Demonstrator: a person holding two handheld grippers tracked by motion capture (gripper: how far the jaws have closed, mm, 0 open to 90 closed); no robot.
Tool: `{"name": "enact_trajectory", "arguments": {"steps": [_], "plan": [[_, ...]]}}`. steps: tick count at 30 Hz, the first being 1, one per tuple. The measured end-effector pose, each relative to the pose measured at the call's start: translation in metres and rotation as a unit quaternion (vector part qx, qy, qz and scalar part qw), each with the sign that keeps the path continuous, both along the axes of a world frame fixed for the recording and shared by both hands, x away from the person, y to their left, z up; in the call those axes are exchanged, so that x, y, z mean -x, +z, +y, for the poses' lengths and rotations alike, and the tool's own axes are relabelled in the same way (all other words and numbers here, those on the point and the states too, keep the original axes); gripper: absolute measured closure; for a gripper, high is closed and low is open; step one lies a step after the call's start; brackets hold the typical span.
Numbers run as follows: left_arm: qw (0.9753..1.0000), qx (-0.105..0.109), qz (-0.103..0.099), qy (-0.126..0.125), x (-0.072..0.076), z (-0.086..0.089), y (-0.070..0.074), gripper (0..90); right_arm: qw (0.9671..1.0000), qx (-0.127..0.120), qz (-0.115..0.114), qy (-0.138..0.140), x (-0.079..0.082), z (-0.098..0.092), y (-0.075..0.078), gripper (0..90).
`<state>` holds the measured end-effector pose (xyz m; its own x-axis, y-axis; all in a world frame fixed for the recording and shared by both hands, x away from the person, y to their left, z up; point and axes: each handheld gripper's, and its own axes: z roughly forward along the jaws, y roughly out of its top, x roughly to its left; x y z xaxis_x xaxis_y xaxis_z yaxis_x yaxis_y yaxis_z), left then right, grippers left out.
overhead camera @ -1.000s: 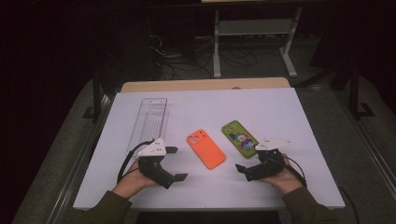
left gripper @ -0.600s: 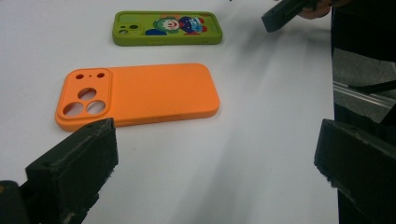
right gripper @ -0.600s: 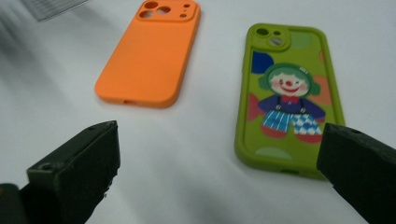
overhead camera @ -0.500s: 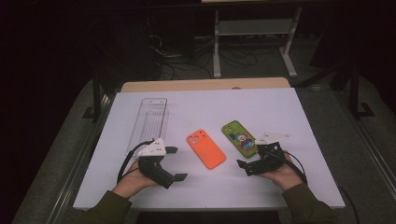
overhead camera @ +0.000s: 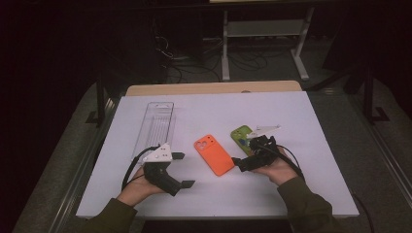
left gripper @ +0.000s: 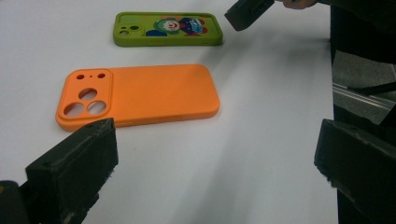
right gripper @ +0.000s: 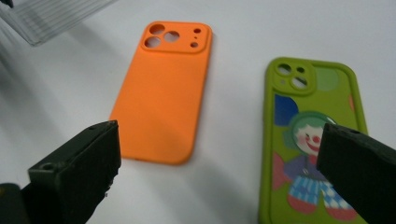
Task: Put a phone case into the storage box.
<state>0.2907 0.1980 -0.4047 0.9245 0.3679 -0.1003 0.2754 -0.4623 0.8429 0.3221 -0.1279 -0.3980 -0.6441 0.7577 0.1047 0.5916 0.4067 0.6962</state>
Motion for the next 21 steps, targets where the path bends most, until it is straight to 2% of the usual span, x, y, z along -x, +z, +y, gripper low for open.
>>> {"name": "enact_trajectory", "arguments": {"steps": [11, 18, 21], "plan": [[1.0000, -0.001, 0.005, 0.002, 0.000, 0.001, 0.001, 0.0, 0.9992, 0.028, 0.027, 0.007, -0.017, 0.036, 0.011, 0.0], [1.0000, -0.001, 0.004, 0.001, 0.000, 0.001, 0.001, 0.0, 0.9981, 0.045, 0.039, 0.016, -0.025, 0.056, 0.005, 0.0], [1.0000, 0.002, 0.004, 0.002, 0.000, 0.001, 0.001, 0.0, 0.9968, 0.057, 0.054, 0.011, -0.031, 0.066, -0.003, 0.0]]}}
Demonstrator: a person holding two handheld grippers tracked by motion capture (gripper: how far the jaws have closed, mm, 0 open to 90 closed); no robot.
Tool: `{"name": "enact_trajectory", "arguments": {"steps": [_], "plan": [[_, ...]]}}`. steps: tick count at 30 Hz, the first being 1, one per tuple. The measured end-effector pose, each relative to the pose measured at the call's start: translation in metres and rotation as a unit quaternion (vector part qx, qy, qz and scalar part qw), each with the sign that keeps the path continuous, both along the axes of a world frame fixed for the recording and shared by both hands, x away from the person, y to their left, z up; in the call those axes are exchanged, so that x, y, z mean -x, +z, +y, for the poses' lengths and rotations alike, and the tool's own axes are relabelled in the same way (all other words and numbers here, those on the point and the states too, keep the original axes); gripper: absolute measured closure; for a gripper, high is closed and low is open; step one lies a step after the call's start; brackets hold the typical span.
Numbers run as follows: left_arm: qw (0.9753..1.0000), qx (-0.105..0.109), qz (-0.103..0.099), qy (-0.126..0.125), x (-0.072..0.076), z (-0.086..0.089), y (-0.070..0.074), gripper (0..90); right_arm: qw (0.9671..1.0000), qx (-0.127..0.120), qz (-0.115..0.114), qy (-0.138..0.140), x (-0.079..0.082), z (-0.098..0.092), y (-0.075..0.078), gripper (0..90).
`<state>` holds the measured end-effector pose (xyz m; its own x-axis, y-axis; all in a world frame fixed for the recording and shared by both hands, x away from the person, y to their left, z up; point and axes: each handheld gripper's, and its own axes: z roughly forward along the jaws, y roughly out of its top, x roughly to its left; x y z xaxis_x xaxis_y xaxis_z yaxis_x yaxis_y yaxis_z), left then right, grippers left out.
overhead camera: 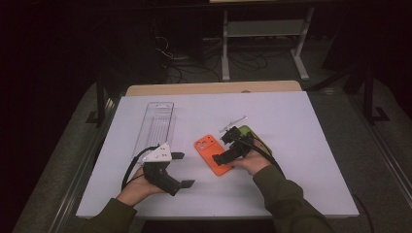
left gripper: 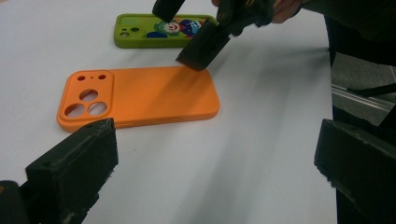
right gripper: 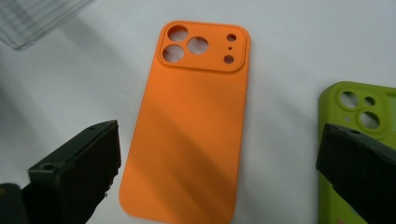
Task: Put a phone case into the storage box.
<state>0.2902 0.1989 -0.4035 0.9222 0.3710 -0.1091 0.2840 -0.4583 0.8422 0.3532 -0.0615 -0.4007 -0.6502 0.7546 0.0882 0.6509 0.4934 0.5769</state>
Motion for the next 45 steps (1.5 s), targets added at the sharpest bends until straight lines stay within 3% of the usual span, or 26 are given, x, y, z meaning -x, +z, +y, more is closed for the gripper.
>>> {"name": "enact_trajectory", "arguments": {"steps": [15, 20, 25, 31, 45], "plan": [[1.0000, 0.001, -0.002, -0.001, 0.000, 0.000, 0.000, 0.0, 0.9992, 0.029, 0.029, 0.002, -0.009, 0.028, -0.020, 0.0], [1.0000, 0.003, 0.006, 0.004, 0.001, 0.000, 0.000, 0.0, 0.9981, 0.048, 0.037, 0.006, -0.008, 0.037, -0.028, 3.1], [1.0000, 0.004, 0.006, 0.004, 0.001, -0.001, -0.001, 0.0, 0.9978, 0.051, 0.041, 0.006, -0.007, 0.040, -0.030, 5.5], [1.0000, 0.000, 0.004, 0.002, 0.001, 0.000, 0.000, 0.0, 0.9967, 0.073, 0.036, 0.003, -0.006, 0.042, -0.034, 11.8], [1.0000, -0.006, -0.001, 0.002, 0.000, 0.002, 0.000, 0.0, 0.9963, 0.075, 0.042, -0.003, -0.006, 0.042, -0.034, 13.8]]}}
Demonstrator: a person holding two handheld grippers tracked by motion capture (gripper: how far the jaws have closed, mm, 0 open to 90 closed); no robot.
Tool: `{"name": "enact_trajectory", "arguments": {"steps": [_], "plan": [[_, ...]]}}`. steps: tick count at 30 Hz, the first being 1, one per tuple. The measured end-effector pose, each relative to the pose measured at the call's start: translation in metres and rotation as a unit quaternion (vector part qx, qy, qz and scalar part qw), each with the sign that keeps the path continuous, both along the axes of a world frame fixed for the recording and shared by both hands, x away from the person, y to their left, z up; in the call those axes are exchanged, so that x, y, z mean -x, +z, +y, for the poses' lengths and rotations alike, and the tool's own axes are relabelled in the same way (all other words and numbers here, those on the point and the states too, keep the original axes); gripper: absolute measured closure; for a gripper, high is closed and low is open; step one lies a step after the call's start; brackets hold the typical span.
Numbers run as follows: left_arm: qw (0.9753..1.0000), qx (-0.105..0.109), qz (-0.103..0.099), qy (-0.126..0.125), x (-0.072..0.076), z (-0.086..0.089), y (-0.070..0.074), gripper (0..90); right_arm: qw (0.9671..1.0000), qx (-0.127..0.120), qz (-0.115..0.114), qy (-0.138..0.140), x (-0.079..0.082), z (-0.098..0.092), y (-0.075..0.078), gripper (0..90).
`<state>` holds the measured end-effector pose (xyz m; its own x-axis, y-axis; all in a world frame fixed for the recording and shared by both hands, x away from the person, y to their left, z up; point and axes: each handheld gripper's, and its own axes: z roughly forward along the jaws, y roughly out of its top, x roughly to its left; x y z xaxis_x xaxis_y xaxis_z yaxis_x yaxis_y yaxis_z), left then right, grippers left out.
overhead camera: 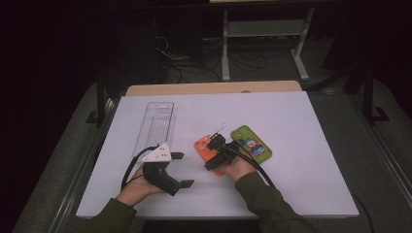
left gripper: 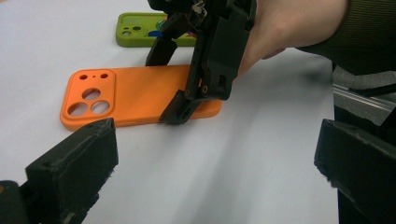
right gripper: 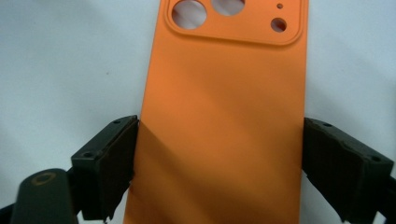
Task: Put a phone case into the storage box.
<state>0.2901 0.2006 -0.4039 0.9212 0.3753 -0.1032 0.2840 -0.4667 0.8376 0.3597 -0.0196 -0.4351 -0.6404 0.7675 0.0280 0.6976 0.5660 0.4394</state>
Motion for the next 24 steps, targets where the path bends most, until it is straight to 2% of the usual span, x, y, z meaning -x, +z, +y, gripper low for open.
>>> {"name": "enact_trajectory", "arguments": {"steps": [4, 7, 9, 12, 15, 19, 20, 22, 24], "plan": [[1.0000, 0.002, 0.000, 0.001, 0.000, 0.000, 0.000, 0.0, 1.0000, 0.000, 0.001, 0.003, -0.001, -0.001, 0.001, 14.8], [1.0000, 0.002, -0.001, 0.001, 0.000, 0.000, 0.000, 0.0, 0.9997, -0.003, -0.002, 0.025, -0.001, -0.006, 0.001, 15.2], [1.0000, 0.001, 0.000, 0.001, 0.000, 0.000, 0.000, 0.0, 0.9997, -0.006, 0.000, 0.025, -0.001, -0.007, 0.001, 15.2], [1.0000, 0.003, 0.002, 0.005, 0.000, 0.000, 0.000, 0.0, 0.9994, -0.012, 0.001, 0.034, -0.003, -0.015, 0.006, 15.3], [1.0000, 0.000, 0.001, 0.006, -0.001, 0.001, 0.000, 0.0, 0.9982, -0.035, 0.003, 0.048, -0.005, -0.027, 0.011, 15.5], [0.9999, 0.002, 0.004, 0.012, -0.001, 0.000, -0.001, 0.0, 0.9975, -0.038, -0.001, 0.060, -0.006, -0.035, 0.015, 15.5], [0.9999, 0.002, 0.005, 0.014, -0.001, 0.000, 0.000, 0.0, 0.9966, -0.040, -0.002, 0.072, -0.008, -0.042, 0.017, 15.5], [0.9999, -0.002, 0.002, 0.015, -0.002, 0.000, 0.000, 0.0, 0.9964, -0.039, 0.001, 0.075, -0.009, -0.045, 0.018, 15.5], [0.9999, -0.007, 0.002, 0.014, -0.004, 0.000, 0.002, 0.0, 0.9953, -0.038, 0.005, 0.089, -0.011, -0.054, 0.021, 15.4]]}}
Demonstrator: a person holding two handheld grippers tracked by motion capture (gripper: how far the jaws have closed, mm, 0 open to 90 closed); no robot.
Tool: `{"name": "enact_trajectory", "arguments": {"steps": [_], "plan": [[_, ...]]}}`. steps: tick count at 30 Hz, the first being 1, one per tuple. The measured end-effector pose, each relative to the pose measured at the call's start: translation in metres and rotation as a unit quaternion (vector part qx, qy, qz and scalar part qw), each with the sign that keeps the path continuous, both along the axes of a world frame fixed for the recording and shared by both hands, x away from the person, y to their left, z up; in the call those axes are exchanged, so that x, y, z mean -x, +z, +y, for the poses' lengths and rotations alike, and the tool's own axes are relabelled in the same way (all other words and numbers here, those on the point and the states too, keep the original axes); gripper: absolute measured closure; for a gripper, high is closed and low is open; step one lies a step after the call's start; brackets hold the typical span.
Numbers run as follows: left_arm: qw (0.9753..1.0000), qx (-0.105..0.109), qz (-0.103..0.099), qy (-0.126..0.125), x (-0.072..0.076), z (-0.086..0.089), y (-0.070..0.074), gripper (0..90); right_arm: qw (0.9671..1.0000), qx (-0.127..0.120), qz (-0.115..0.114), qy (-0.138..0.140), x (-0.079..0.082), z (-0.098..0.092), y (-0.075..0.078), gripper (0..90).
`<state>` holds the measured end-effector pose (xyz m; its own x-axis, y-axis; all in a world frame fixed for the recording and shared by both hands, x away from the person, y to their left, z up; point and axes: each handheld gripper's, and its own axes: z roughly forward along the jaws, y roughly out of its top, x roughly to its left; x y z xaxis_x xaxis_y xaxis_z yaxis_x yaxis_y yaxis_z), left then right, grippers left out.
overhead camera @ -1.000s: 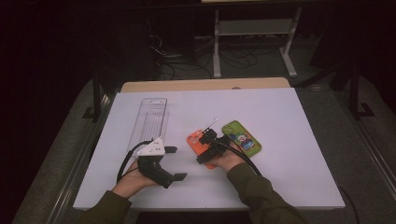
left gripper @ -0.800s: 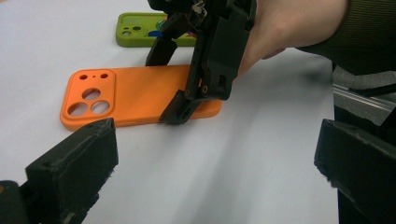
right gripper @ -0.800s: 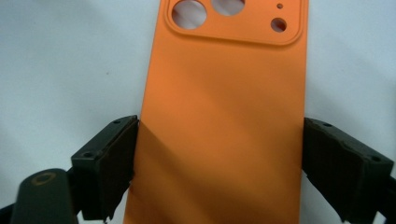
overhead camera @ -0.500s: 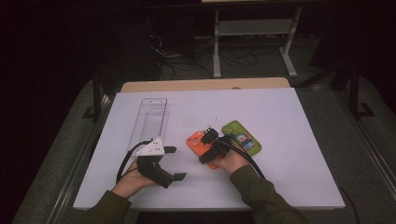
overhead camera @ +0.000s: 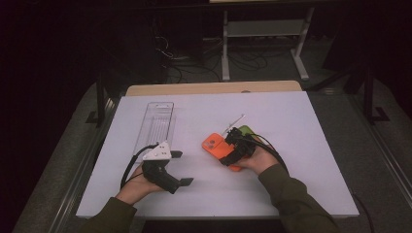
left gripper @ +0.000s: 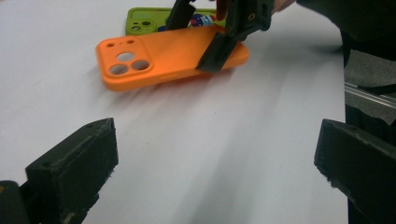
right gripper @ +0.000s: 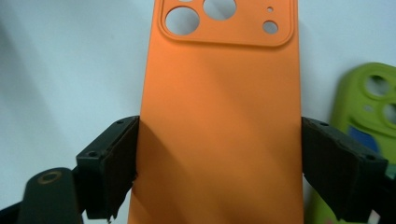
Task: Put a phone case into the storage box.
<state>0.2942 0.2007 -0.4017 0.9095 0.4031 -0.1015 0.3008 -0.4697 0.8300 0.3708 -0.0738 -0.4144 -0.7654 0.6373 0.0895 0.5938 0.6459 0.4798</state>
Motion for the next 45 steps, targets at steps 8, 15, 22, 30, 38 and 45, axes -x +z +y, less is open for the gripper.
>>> {"name": "enact_trajectory", "arguments": {"steps": [8, 15, 22, 30, 38, 45], "plan": [[1.0000, -0.005, -0.003, -0.004, -0.006, 0.001, 0.010, 0.0, 0.9993, 0.001, -0.008, 0.037, -0.006, -0.023, 0.010, 15.5], [0.9991, -0.025, 0.004, -0.034, -0.020, -0.004, 0.022, 0.0, 0.9959, -0.007, -0.008, 0.090, -0.009, -0.039, 0.019, 15.4], [0.9978, -0.041, -0.006, -0.052, -0.030, -0.009, 0.030, 0.0, 0.9894, -0.005, -0.030, 0.142, -0.002, -0.040, 0.023, 15.4], [0.9930, -0.069, -0.005, -0.095, -0.048, -0.020, 0.040, 0.0, 0.9777, -0.006, -0.041, 0.206, 0.003, -0.038, 0.030, 15.4], [0.9863, -0.087, -0.014, -0.139, -0.054, -0.033, 0.043, 0.0, 0.9670, -0.021, -0.042, 0.250, 0.005, -0.029, 0.038, 15.4], [0.9806, -0.092, -0.015, -0.172, -0.061, -0.044, 0.044, 0.0, 0.9589, -0.022, -0.035, 0.281, 0.007, -0.019, 0.042, 15.3]]}}
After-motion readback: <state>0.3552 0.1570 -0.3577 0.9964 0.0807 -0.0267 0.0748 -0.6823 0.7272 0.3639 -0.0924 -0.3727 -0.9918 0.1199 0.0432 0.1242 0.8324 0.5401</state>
